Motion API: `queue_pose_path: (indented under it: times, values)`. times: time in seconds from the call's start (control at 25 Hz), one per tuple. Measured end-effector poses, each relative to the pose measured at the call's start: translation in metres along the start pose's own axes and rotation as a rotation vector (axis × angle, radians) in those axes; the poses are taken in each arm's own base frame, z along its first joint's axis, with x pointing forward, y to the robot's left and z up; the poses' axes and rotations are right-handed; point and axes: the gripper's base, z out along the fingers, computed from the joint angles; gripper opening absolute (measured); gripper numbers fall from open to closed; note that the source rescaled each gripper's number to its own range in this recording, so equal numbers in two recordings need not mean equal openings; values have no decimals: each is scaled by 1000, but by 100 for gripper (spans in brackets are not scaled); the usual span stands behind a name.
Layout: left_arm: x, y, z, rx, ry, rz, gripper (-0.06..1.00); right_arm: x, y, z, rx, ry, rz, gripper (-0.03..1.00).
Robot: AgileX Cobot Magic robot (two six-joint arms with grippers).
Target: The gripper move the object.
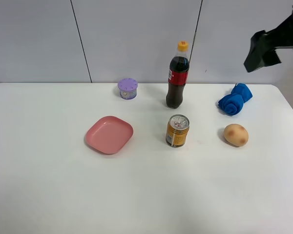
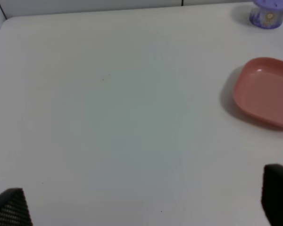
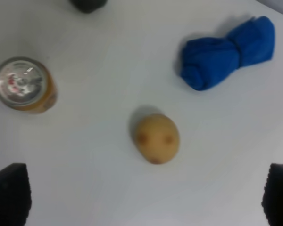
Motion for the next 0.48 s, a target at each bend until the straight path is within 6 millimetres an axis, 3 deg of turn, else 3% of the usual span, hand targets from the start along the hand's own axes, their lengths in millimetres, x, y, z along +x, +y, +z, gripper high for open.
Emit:
queue_pose_path:
  times: [0.24,0.48]
  values:
    - [0,0,0,0,0,0,100,19,-47,-10,108,10,162,100]
    - [0,0,0,0,0,0,100,32,-56,-36,137,-52,234,100]
